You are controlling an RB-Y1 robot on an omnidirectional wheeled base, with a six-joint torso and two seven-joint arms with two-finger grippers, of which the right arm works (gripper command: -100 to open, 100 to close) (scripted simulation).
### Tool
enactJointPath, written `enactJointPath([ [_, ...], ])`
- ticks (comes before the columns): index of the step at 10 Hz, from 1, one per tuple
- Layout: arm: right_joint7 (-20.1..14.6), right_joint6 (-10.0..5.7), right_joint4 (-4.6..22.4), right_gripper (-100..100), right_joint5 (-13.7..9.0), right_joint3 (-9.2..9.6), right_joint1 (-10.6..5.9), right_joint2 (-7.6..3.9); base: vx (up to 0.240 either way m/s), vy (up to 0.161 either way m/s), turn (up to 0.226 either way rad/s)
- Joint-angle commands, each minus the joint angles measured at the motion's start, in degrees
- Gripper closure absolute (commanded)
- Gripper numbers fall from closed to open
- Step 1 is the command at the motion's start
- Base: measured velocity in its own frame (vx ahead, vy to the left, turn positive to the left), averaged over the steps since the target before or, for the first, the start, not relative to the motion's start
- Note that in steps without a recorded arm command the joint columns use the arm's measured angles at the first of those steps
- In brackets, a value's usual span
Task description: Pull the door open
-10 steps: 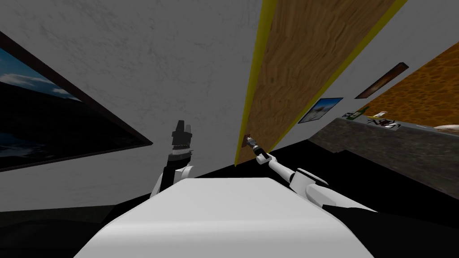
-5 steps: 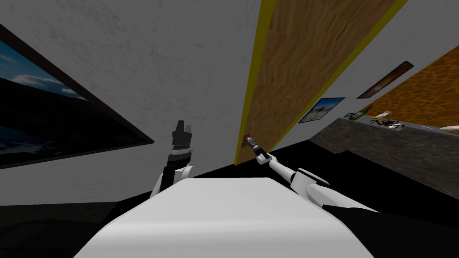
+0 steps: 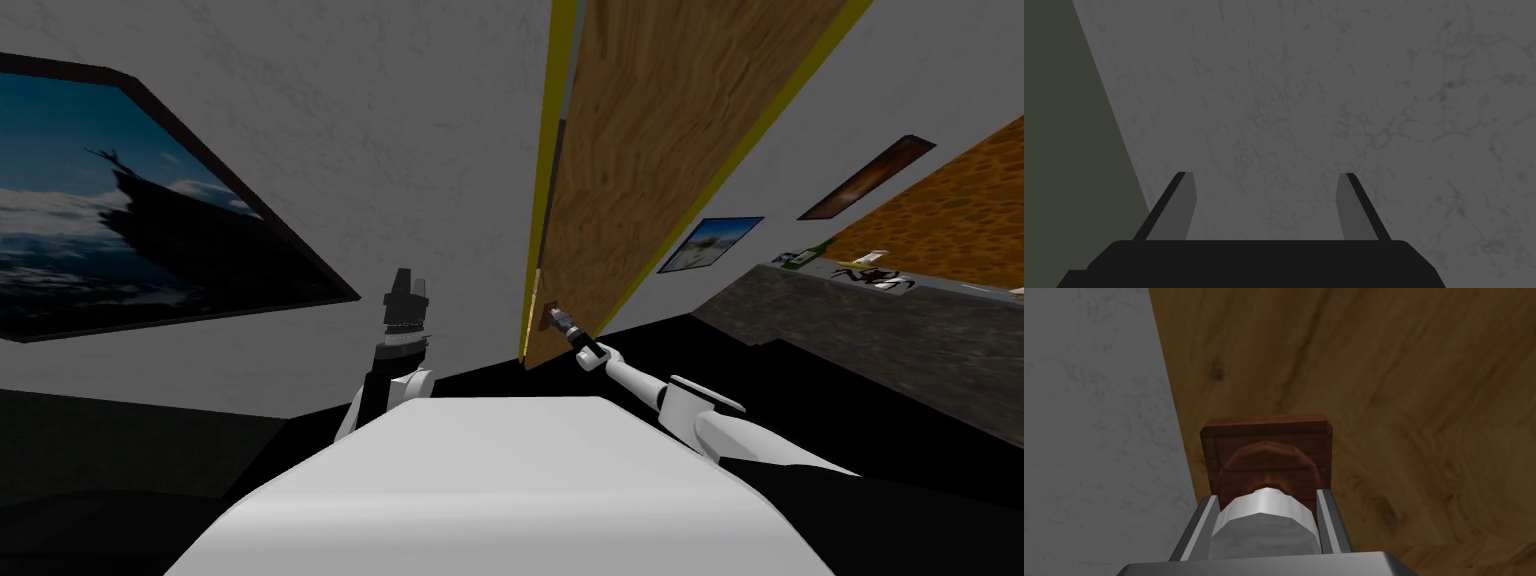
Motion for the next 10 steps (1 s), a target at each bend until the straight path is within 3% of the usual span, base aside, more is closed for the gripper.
enactJointPath([
  [1, -1.87, -1.32, -0.96, 100, 0.48, 1.85, 0.06, -1.49, -0.16, -0.132, 0.085],
  [3, -3.64, -2.46, -1.73, 100, 0.99, 3.73, 0.07, -2.97, -0.191, -0.186, 0.083],
  [4, -2.71, -1.66, -2.01, 100, 0.71, 2.95, 0.25, -2.7, -0.074, -0.078, 0.024],
  [6, -4.47, -3.86, -2.14, 100, 1.31, 5.01, 0.5, -4.26, -0.141, -0.105, 0.124],
  [10, -7.46, -7.88, -2.24, 100, 2.27, 8.29, 0.6, -7.15, -0.169, -0.178, 0.128],
])
